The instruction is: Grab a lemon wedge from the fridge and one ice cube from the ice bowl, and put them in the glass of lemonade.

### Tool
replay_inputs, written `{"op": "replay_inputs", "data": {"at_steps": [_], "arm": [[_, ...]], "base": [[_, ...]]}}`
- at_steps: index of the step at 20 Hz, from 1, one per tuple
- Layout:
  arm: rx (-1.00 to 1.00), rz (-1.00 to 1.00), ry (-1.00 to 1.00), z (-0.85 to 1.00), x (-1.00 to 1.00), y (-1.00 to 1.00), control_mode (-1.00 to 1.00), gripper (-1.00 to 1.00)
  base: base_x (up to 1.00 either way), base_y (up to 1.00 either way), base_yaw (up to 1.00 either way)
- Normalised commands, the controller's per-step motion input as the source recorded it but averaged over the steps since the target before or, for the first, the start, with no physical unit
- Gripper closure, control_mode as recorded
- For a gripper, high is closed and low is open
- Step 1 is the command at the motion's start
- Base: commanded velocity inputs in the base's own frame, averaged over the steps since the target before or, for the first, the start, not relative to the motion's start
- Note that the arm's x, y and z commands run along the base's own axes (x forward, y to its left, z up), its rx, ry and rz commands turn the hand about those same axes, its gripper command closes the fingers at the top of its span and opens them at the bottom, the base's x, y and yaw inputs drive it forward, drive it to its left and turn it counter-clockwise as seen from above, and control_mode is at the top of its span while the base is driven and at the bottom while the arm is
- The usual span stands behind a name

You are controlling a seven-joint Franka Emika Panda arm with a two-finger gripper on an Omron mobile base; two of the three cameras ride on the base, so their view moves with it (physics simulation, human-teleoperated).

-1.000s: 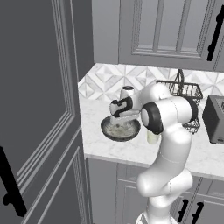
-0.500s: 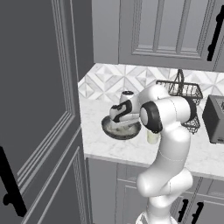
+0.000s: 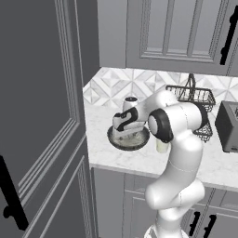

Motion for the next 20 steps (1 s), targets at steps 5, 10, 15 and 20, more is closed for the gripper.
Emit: {"op": "replay_inputs", "data": {"at_steps": [5, 10, 15, 20], "arm": [[0.0, 0.0, 0.0, -0.02, -0.09, 0.0, -1.0, -1.0], [0.0, 0.0, 0.0, 0.0, 0.0, 0.0, -1.0, -1.0], [0.0, 0.0, 0.0, -0.05, 0.0, 0.0, -1.0, 1.0], [0.0, 0.0, 0.0, 0.0, 0.0, 0.0, -1.0, 1.0]], "base": [[0.0, 0.0, 0.0], [0.0, 0.0, 0.0], [0.0, 0.0, 0.0], [0.0, 0.0, 0.0]]}}
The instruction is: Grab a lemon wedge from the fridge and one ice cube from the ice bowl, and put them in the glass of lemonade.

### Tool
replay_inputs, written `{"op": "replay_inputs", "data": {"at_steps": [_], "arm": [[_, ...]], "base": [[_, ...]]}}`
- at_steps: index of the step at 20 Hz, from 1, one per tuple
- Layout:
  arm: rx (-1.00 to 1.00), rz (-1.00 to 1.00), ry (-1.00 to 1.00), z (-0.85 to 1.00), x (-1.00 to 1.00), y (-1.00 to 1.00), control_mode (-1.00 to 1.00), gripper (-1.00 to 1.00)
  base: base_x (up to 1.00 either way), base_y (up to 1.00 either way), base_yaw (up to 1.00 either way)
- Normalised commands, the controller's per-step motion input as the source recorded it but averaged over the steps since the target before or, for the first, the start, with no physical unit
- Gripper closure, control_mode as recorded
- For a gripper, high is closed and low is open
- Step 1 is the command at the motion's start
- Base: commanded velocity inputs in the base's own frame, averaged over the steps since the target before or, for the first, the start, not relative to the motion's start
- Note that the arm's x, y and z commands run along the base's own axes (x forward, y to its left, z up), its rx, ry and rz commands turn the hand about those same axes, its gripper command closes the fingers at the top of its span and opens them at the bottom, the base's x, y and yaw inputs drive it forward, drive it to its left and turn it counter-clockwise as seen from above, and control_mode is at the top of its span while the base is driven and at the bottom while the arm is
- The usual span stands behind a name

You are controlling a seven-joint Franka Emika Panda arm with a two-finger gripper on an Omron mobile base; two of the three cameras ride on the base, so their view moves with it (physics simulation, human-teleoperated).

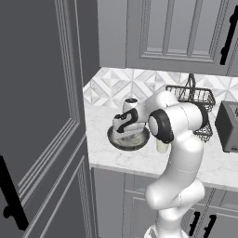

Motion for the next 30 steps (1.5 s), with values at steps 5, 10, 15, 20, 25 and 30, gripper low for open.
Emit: {"op": "replay_inputs", "data": {"at_steps": [5, 10, 15, 20, 25, 30], "arm": [[0.0, 0.0, 0.02, 0.0, 0.0, 0.0, -1.0, 1.0], [0.0, 0.0, -0.05, 0.45, -0.4, -0.09, -1.0, 1.0], [0.03, 0.0, -0.12, 1.0, -0.99, -0.29, -1.0, 1.0], [0.0, -0.08, -0.03, 0.69, -0.85, -0.72, -1.0, 1.0], [0.0, -0.22, 0.07, 0.15, -0.08, -0.85, -1.0, 1.0], [0.01, -0.09, 0.01, 0.0, 0.0, -0.43, -1.0, 1.0]], "base": [[0.0, 0.0, 0.0], [0.0, 0.0, 0.0], [0.0, 0.0, 0.0], [0.0, 0.0, 0.0], [0.0, 0.0, 0.0], [0.0, 0.0, 0.0]]}}
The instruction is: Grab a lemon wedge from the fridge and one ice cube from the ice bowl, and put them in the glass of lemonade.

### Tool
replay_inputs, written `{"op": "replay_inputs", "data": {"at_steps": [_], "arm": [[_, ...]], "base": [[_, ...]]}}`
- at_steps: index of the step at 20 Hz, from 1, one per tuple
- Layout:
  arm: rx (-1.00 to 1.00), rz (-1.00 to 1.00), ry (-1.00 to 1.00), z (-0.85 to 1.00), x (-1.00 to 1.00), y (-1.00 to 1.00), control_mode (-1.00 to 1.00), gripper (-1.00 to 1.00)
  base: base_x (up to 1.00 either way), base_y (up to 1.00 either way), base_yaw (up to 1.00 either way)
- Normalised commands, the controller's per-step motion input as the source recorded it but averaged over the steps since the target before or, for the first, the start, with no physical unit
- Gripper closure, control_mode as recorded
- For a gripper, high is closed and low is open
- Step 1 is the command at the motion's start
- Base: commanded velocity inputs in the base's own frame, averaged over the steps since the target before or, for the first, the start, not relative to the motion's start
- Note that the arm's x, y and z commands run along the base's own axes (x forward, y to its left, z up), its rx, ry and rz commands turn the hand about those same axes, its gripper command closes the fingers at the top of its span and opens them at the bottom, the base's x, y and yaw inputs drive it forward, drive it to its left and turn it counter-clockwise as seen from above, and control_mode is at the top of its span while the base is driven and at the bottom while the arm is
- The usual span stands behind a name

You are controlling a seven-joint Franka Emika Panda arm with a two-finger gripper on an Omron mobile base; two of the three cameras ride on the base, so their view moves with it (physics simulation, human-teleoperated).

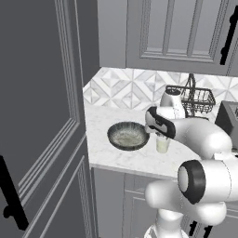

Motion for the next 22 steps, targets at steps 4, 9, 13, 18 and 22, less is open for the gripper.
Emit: {"op": "replay_inputs", "data": {"at_steps": [4, 9, 13, 18, 22], "arm": [[0.0, -0.04, 0.0, 0.0, 0.0, -0.22, -1.0, 1.0], [0.0, -0.01, 0.0, 0.0, 0.0, -0.04, -1.0, 1.0], [0.0, 0.0, 0.0, 0.0, 0.19, -0.01, -1.0, 1.0], [0.0, -0.01, 0.01, -0.01, 0.26, -0.21, -1.0, 1.0], [0.0, -0.06, -0.05, 0.0, -0.01, -0.16, -1.0, 1.0]], "base": [[0.0, 0.0, 0.0], [0.0, 0.0, 0.0], [0.0, 0.0, 0.0], [0.0, 0.0, 0.0], [0.0, 0.0, 0.0]]}}
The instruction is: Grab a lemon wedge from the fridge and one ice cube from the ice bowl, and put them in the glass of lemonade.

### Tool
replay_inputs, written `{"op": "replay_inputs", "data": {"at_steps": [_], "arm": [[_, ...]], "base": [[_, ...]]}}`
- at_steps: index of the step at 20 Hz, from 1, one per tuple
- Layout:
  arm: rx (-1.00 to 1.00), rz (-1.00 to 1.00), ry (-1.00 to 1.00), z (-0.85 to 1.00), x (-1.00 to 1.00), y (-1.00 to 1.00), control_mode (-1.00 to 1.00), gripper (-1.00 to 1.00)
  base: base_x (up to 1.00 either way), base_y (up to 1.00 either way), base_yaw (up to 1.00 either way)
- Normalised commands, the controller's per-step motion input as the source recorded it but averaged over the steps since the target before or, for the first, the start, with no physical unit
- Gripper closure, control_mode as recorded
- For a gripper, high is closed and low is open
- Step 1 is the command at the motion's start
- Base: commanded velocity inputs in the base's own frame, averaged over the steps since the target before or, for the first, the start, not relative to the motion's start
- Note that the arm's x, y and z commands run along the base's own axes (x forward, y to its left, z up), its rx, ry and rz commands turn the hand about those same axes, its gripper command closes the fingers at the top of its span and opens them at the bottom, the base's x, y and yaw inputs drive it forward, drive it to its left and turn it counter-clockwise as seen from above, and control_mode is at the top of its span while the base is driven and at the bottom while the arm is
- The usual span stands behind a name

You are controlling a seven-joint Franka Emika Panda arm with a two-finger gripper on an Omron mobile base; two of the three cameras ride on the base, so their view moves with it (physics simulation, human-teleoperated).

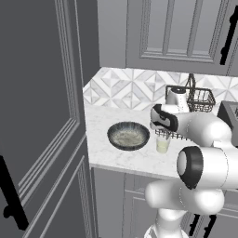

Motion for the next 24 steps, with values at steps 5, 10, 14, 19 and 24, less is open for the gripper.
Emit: {"op": "replay_inputs", "data": {"at_steps": [5, 10, 14, 19, 24], "arm": [[0.01, -0.02, -0.02, -0.05, 0.0, -0.04, -1.0, 1.0], [0.0, -0.01, 0.0, -0.13, 0.0, 0.03, -1.0, 1.0], [0.0, 0.0, 0.0, -0.03, 0.0, 0.17, -1.0, 1.0], [0.0, 0.0, 0.0, -0.04, 0.03, 0.01, -1.0, 1.0], [0.0, 0.0, 0.0, -0.07, 0.05, -0.07, -1.0, 1.0]], "base": [[0.0, 0.0, 0.0], [0.0, 0.0, 0.0], [0.0, 0.0, 0.0], [0.0, 0.0, 0.0], [0.0, 0.0, 0.0]]}}
